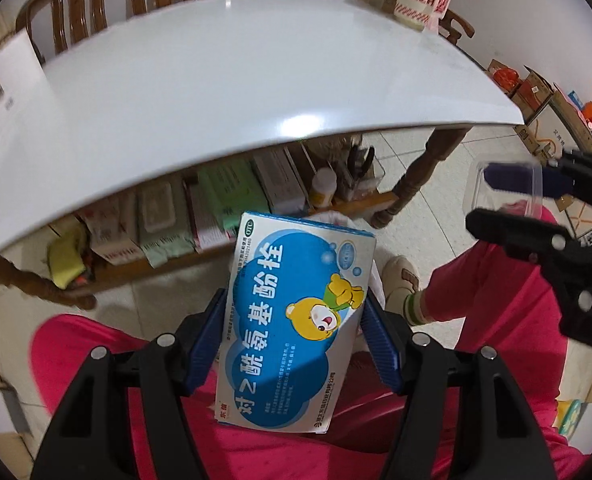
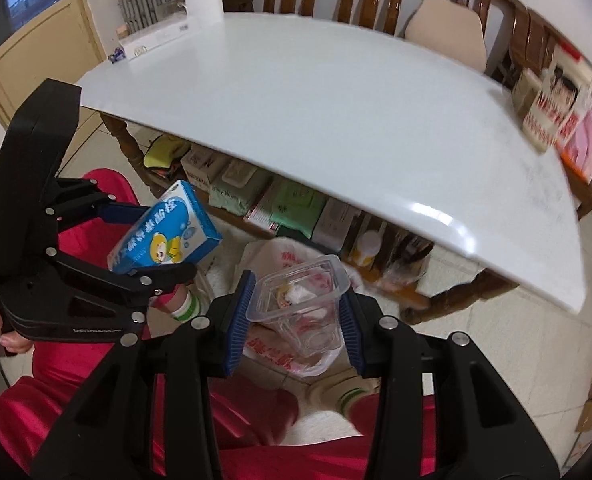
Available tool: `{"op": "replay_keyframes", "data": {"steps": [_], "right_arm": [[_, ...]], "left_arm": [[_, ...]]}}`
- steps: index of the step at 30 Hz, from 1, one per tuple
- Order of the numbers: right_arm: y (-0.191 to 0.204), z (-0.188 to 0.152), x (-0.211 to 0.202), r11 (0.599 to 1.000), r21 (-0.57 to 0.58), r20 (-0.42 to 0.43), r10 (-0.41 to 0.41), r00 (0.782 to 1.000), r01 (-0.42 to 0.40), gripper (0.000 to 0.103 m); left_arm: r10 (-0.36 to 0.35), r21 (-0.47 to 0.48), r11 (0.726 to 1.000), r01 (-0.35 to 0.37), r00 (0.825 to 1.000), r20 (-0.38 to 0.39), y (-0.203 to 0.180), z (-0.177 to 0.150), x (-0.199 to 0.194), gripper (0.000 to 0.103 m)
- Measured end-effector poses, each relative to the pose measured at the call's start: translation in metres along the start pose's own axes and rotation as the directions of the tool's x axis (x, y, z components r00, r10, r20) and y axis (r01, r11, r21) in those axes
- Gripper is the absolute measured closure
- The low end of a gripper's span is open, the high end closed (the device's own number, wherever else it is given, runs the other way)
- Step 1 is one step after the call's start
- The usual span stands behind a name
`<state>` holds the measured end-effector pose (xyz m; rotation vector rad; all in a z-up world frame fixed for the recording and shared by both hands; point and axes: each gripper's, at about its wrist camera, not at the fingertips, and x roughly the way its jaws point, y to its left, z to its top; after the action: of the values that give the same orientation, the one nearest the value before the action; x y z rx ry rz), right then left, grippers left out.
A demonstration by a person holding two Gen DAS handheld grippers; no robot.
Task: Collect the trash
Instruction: 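Lift the held cup and medicine box and carry them down over the bag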
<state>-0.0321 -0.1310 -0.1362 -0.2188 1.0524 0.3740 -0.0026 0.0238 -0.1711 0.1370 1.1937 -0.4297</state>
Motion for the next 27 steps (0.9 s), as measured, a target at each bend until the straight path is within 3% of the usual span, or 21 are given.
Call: {"op": "replay_keyframes", "data": {"steps": [6,14,19,27], "right_arm": [[-0.003,-0.02,0.039,0.996,0.087,-0.056,0.034,0.998,-0.029,0.063],[-0.006,-0.04,0.101,0.989,0.146,-0.14,0.019,0.99,0.002,0.063],[-0.016,-0.051,0.139,0.98,0.201,-0.194,0.03,0.981,0.01,0.063],[-0.022,-0.058,0.185,0.975,0.221,-0.263,0.045,0.964,0.015,0.063]], "left_arm": [[-0.002,-0.044,0.999,0.001,1.0,-0.028,0.013,-0.008,0.036,0.04],[-0.003,-0.105,0.994,-0.008,0.994,-0.105,0.028,-0.016,0.092,0.04],[-0.048,-0.163,0.986,0.023,0.986,-0.157,0.031,-0.015,0.126,0.04],[-0.041,-0.168,0.986,0.003,0.974,-0.221,0.031,-0.011,0.165,0.04]]}}
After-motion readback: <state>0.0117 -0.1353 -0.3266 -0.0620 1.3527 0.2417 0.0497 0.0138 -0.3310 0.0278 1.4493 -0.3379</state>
